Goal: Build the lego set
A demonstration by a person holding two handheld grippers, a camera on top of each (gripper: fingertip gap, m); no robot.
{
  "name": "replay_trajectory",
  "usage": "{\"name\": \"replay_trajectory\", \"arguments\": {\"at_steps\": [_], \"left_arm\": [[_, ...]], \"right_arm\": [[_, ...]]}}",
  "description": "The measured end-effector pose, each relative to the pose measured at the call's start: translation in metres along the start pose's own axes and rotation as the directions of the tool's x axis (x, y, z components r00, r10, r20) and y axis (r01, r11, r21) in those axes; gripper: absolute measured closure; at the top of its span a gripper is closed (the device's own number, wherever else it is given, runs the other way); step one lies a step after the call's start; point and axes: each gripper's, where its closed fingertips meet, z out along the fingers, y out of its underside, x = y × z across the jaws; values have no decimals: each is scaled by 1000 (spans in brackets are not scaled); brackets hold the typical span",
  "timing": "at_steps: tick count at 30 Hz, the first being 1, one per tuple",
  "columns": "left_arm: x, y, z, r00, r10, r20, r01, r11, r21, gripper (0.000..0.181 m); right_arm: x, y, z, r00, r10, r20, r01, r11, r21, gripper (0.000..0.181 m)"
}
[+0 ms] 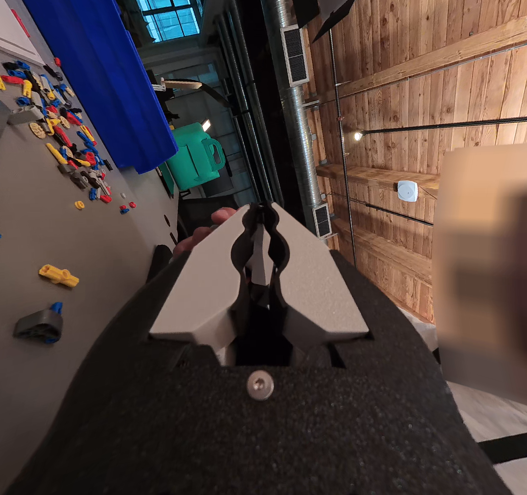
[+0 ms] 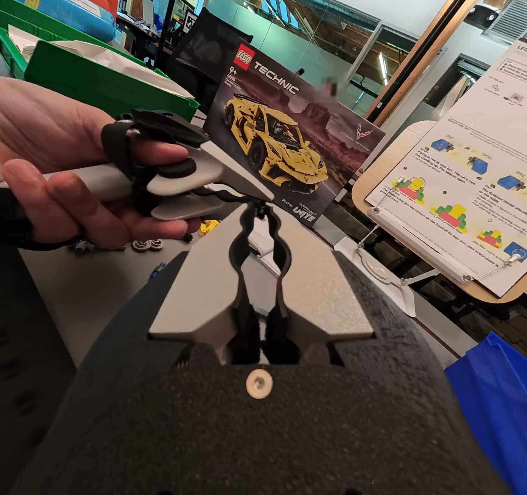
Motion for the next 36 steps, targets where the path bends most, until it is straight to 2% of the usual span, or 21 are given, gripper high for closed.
{"name": "replay_trajectory", "arguments": {"at_steps": [6, 14, 16, 18, 20, 22, 24, 25, 26, 27, 29, 33, 36], "left_arm": [[-2, 0, 1, 1000, 9, 25, -9, 1000, 20, 179], [-1, 2, 2, 1000, -7, 6, 7, 1000, -12, 179], [-2, 2, 2, 999, 31, 21, -30, 999, -30, 178], [-10, -6, -5, 985, 137, 107, -133, 990, -44, 176], [-19, -19, -18, 930, 289, 225, -279, 957, -77, 176], [-26, -15, -30, 825, 477, 302, -425, 877, -224, 170], [-47, 4, -43, 650, 683, 334, -507, 717, -479, 162], [-63, 12, -52, 546, 765, 341, -492, 623, -609, 160], [-77, 13, -61, 436, 825, 359, -463, 548, -697, 161], [-86, 15, -66, 357, 860, 365, -436, 499, -749, 159], [-94, 29, -64, 314, 882, 351, -393, 458, -797, 146], [-109, 39, -65, 196, 920, 339, -373, 390, -842, 144], [-119, 40, -65, 201, 912, 358, -343, 407, -846, 144]], "right_arm": [[2, -1, 0, 998, -52, -41, 52, 999, 8, 176], [3, -1, -2, 1000, -22, -4, 22, 999, 41, 177], [3, 1, -2, 999, 21, 29, -22, 999, 41, 177], [3, 2, -7, 996, 58, 74, -62, 997, 54, 177], [3, 15, -9, 985, 87, 148, -87, 996, -2, 177], [3, 40, -9, 964, 162, 212, -142, 984, -105, 177], [-1, 68, -12, 915, 293, 277, -225, 941, -253, 177], [-1, 76, -13, 900, 335, 279, -256, 924, -284, 177], [-3, 82, -14, 875, 380, 300, -286, 906, -312, 177], [-4, 89, -14, 853, 428, 298, -317, 879, -357, 177], [-7, 92, -15, 813, 491, 312, -362, 847, -390, 177], [-18, 94, -25, 749, 543, 379, -382, 821, -424, 177], [-24, 95, -24, 744, 533, 402, -356, 826, -437, 177]]}}
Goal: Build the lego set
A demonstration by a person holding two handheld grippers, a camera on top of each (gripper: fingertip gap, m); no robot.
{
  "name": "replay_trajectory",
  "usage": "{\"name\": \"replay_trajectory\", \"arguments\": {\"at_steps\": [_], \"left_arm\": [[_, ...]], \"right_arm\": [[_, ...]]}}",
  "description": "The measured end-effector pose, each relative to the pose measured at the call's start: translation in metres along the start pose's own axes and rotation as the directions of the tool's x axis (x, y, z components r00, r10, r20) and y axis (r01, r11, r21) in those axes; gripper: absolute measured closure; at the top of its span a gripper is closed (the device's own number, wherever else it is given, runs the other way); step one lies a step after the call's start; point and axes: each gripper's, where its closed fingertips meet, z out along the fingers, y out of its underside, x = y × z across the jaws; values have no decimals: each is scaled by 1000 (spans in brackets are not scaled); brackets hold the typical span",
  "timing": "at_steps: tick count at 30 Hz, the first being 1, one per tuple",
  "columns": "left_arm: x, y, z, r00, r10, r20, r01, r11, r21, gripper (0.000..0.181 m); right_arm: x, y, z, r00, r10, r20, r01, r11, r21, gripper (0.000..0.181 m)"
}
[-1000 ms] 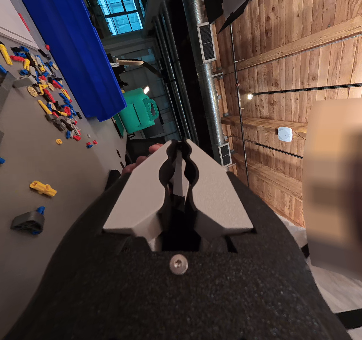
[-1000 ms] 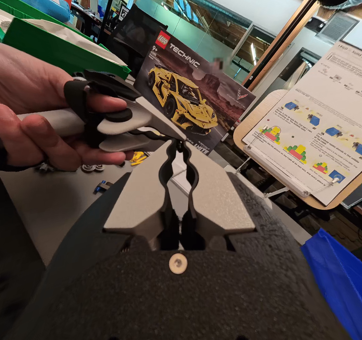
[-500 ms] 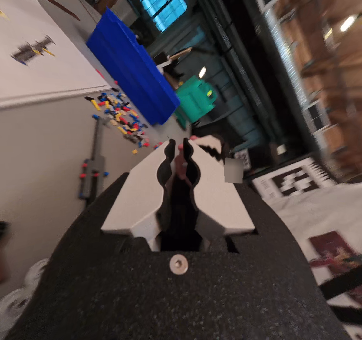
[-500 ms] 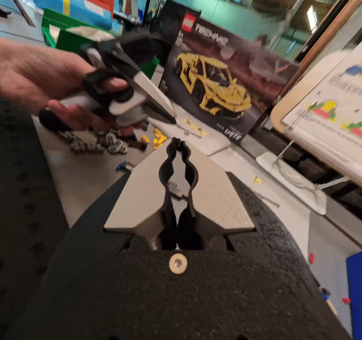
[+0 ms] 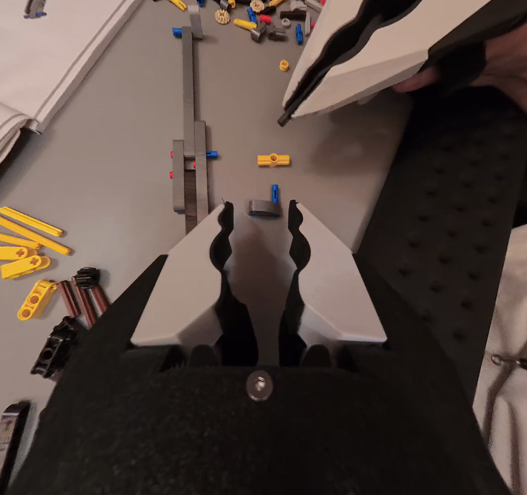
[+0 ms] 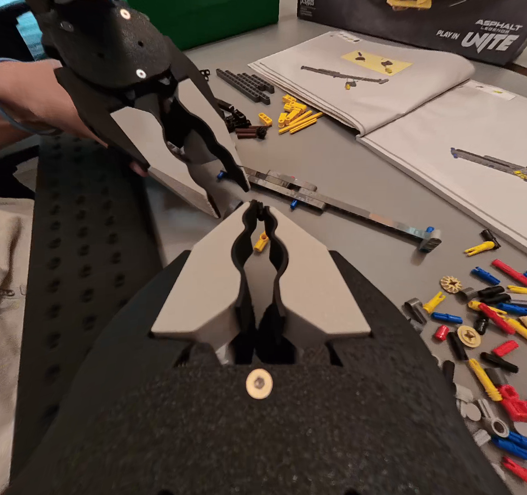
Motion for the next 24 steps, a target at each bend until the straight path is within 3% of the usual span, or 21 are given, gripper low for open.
{"name": "replay_trajectory", "arguments": {"at_steps": [3, 9, 12, 14, 18, 22, 24], "left_arm": [[-2, 8, 8, 1000, 23, 15, -22, 998, -64, 144], [6, 5, 14, 997, 71, -15, -71, 995, -73, 159], [2, 1, 15, 980, 197, 22, -196, 979, -53, 159], [1, -11, 12, 954, 293, 58, -295, 955, 28, 159], [9, -42, -2, 870, 477, 128, -494, 838, 232, 159], [18, -53, -7, 745, 632, 216, -666, 679, 309, 159], [15, -54, -5, 721, 650, 241, -692, 662, 287, 160]], "right_arm": [[-2, 3, 1, 1000, 1, 13, 0, 1000, -9, 177], [-1, 2, -1, 998, 54, 43, -54, 998, 9, 177], [-1, 6, 1, 995, 85, 62, -84, 996, -8, 177], [-3, 5, 1, 992, 101, 81, -101, 995, -5, 177], [-2, -3, -3, 986, 133, 100, -138, 989, 44, 176], [-4, -6, -3, 984, 135, 115, -142, 988, 56, 177], [-8, -8, -5, 983, 128, 131, -138, 988, 69, 177]]}}
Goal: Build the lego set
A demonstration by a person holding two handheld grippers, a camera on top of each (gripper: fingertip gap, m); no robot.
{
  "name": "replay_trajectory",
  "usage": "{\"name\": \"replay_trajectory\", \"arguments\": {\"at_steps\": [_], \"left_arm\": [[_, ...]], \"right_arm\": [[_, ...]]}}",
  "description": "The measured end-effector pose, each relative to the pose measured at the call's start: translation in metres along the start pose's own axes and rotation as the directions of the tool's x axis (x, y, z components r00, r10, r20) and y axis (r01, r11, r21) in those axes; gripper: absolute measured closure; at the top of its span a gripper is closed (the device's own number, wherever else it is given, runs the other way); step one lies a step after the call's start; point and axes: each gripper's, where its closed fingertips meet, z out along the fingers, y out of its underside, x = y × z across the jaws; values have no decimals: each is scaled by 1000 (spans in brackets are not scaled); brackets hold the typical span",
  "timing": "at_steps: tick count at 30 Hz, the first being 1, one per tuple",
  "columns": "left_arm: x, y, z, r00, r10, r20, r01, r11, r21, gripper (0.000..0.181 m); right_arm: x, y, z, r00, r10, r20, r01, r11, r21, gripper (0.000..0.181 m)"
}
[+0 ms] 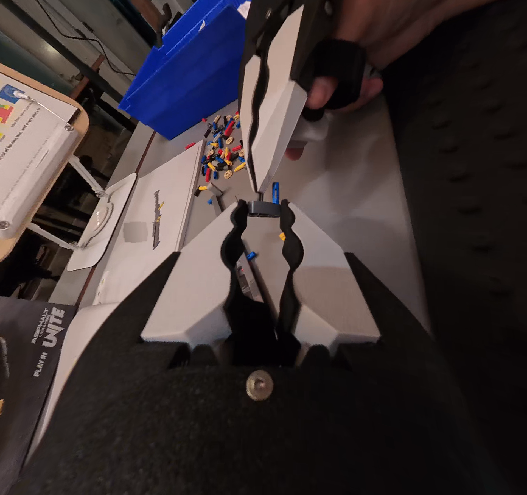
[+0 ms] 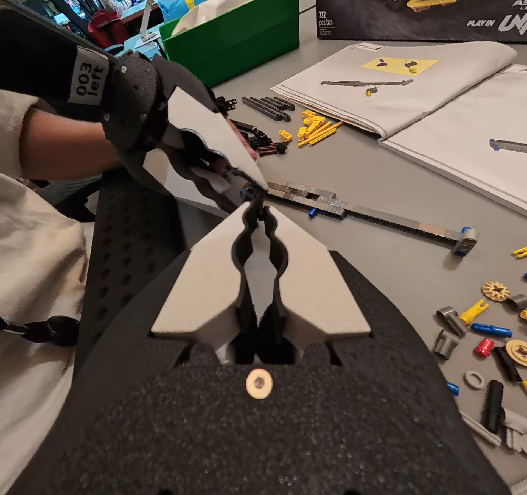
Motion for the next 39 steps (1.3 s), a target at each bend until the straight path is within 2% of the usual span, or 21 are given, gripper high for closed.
{"name": "replay_trajectory", "arguments": {"at_steps": [2, 12, 20, 26, 39], "left_arm": [[-3, 1, 0, 1000, -4, 5, 4, 1000, 10, 160], [3, -2, -2, 1000, -4, -21, 5, 999, 54, 160], [-8, -13, -7, 998, 35, 58, -41, 995, 95, 160], [-9, -8, -4, 997, 42, 65, -46, 997, 57, 160], [-5, 2, -1, 994, 91, 68, -88, 995, -44, 160]], "right_arm": [[4, -3, -3, 1000, -1, -28, 1, 1000, 15, 177], [-6, -5, 0, 1000, 7, 28, -7, 1000, 23, 177], [-9, -17, -5, 992, 84, 93, -93, 991, 97, 177], [-3, -15, -1, 999, 38, 10, -39, 996, 83, 177], [1, -7, 3, 999, 19, -35, -18, 999, 26, 177]]}}
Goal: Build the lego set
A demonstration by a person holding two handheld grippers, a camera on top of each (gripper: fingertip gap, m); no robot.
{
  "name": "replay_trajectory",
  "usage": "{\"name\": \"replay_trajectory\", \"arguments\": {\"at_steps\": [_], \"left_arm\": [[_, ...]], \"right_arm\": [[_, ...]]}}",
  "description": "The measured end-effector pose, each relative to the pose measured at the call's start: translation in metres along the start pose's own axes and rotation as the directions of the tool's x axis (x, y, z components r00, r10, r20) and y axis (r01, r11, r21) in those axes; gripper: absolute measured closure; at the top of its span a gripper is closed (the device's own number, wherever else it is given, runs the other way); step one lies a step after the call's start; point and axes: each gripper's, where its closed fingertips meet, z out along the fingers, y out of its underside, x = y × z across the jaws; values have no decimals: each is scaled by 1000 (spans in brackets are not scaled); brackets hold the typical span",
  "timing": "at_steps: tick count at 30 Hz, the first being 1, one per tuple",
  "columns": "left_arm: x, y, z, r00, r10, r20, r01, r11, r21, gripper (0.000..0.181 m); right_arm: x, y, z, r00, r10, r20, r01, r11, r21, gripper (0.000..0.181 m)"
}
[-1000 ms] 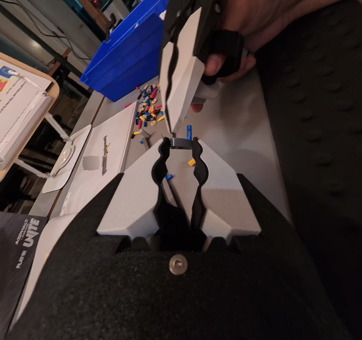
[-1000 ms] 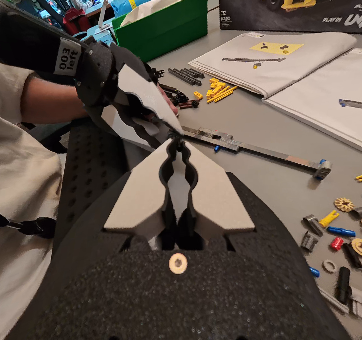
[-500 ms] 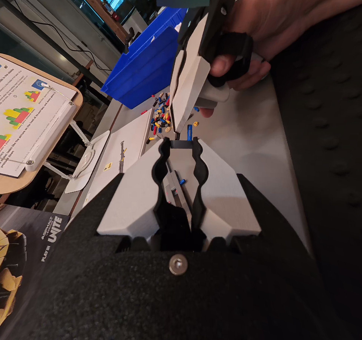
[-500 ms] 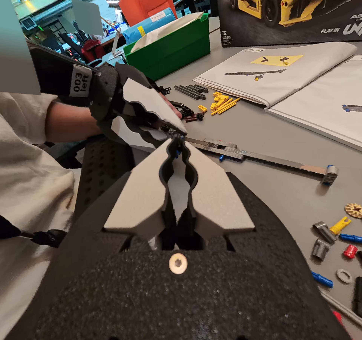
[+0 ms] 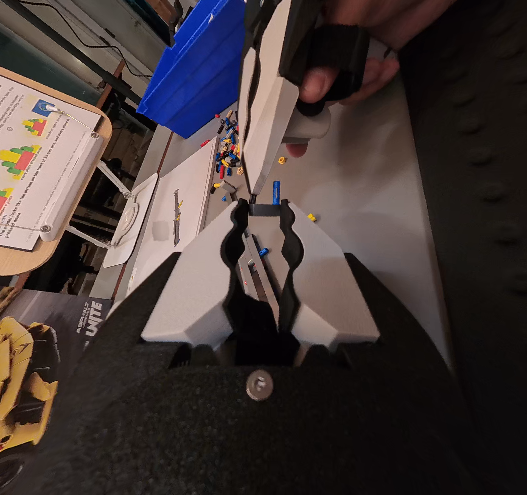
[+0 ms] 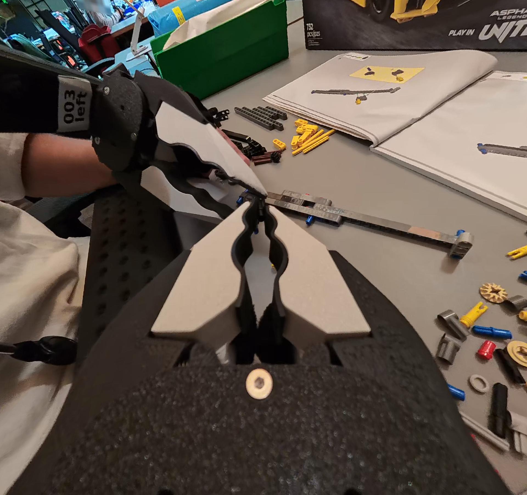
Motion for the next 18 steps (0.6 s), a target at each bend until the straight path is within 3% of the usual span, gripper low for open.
{"name": "replay_trajectory", "arguments": {"at_steps": [5, 12, 18], "left_arm": [[7, 8, 1, 988, 153, 0, -153, 986, -73, 160], [14, 12, 0, 989, 136, -64, -141, 987, -79, 161], [14, 23, 8, 994, 89, -56, -98, 978, -183, 160]], "right_arm": [[0, 11, 4, 991, -126, -42, 122, 990, -73, 177], [-3, 17, 7, 990, -139, -29, 135, 985, -110, 177], [10, 23, 12, 970, -178, -165, 146, 971, -188, 177]]}}
